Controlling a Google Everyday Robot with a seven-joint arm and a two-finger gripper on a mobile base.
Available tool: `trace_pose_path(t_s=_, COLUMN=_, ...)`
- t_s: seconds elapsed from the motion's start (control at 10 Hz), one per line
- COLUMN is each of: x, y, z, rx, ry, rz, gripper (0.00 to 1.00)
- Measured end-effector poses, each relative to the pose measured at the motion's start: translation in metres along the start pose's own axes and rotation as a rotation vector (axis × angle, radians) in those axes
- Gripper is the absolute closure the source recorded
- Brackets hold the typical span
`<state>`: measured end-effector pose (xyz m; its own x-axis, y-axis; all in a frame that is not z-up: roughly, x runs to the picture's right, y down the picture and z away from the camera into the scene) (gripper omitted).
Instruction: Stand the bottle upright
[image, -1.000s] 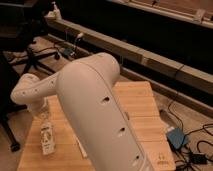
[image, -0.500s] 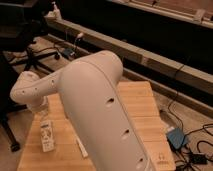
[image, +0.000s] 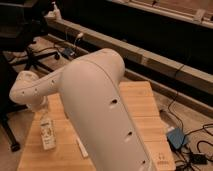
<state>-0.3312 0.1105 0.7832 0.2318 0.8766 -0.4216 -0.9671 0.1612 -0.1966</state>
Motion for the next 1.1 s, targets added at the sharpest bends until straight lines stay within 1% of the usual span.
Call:
trace_pose_path(t_s=0.4, x=-0.0018, y=-0.0015, z=-0.0041, rx=0.004, ry=-0.034, rz=0.004, gripper=0.61)
trace_pose_path(t_s=0.6, x=-0.005, y=-0.0037, z=-0.008, rx=0.013, ry=-0.071, rz=0.005, gripper=0.61)
trace_pose_path(t_s=1.1, x=-0.0052, y=-0.0041, z=-0.0075, rx=0.014, ry=-0.072, rz=0.006, gripper=0.61)
